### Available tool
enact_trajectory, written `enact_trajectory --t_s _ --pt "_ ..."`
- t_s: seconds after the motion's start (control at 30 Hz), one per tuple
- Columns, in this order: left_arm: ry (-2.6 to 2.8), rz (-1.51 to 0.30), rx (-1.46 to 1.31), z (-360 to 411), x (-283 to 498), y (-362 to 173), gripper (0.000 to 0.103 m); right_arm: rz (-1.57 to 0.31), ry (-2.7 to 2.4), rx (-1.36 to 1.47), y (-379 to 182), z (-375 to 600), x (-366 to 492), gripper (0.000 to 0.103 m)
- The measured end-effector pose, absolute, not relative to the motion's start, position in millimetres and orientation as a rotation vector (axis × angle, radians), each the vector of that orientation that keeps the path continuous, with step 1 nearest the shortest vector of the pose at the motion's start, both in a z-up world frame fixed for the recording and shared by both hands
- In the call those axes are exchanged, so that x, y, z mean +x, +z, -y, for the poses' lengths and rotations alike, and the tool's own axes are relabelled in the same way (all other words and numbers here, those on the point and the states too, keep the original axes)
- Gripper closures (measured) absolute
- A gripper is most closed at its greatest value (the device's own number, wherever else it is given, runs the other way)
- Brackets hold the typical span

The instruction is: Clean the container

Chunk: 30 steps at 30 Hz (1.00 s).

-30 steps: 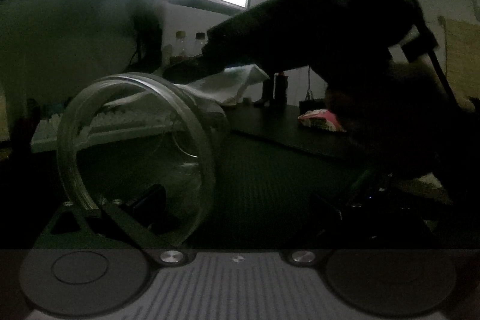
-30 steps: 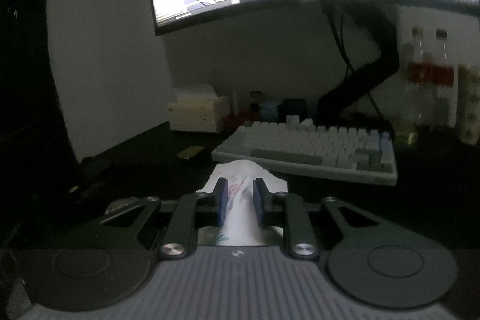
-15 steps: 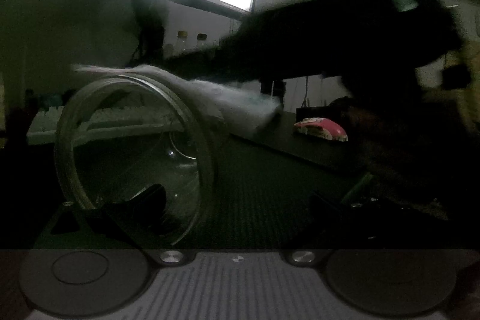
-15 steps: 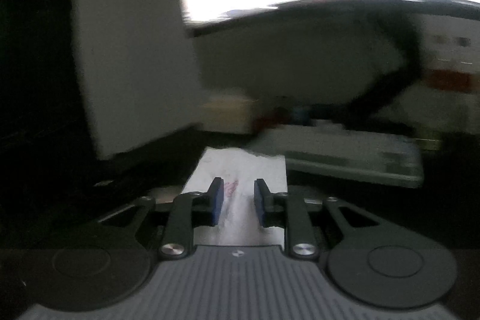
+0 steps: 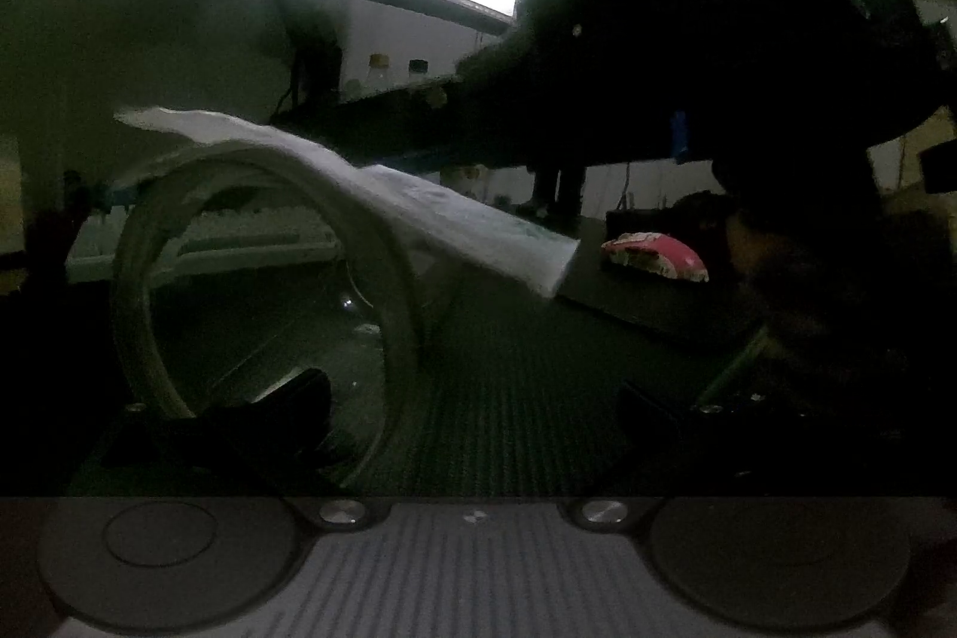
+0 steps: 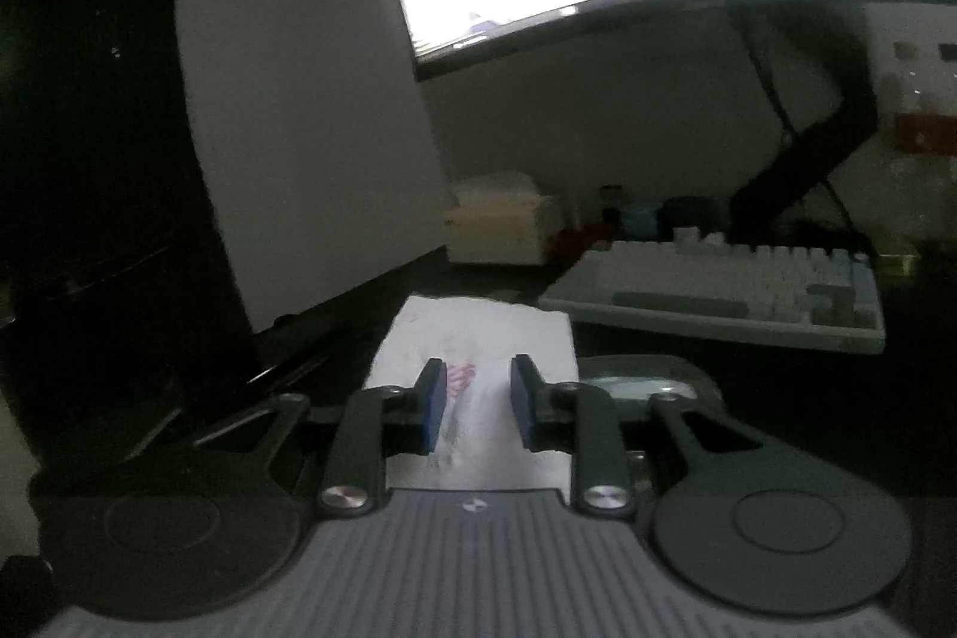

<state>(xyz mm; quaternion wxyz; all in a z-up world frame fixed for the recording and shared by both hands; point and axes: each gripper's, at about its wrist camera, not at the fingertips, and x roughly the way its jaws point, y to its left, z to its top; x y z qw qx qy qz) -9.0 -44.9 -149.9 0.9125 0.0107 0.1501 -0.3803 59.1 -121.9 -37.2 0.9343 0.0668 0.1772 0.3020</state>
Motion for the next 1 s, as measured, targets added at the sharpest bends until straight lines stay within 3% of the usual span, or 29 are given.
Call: enact_trajectory --t_s 0.37,0.4,0.43,0.47,0.53,0.6,0.7,0.9,0.97,1.0 --pt "-0.699 -0.218 0.149 76 -14 -160 0.0 -0.358 0.531 0.266 -40 164 58 0.094" --pt "-0.704 -0.216 0.15 76 -16 -160 0.006 -0.349 0.52 0.274 -39 170 56 0.094" --pt "-0.708 -0.215 0.151 76 -18 -160 0.024 -0.343 0.516 0.283 -36 174 55 0.094" --pt "-0.712 -0.213 0.153 77 -19 -160 0.033 -0.338 0.514 0.295 -34 178 53 0.094" --pt "-0.684 -0.206 0.159 81 -12 -157 0.074 -0.327 0.511 0.318 -29 186 50 0.094" --pt "-0.704 -0.223 0.114 60 -19 -163 0.09 -0.318 0.507 0.329 -26 191 48 0.094" --pt "-0.825 -0.208 -0.007 30 -27 -168 0.095 -0.314 0.512 0.331 -24 192 41 0.094" --pt "-0.896 -0.202 0.009 28 -22 -157 0.094 -0.345 0.564 0.311 -30 170 38 0.094" --pt "-0.864 -0.211 0.05 32 -23 -161 0.086 -0.357 0.573 0.297 -33 161 37 0.094" --pt "-0.849 -0.217 0.07 35 -23 -163 0.066 -0.362 0.578 0.297 -35 158 36 0.094"
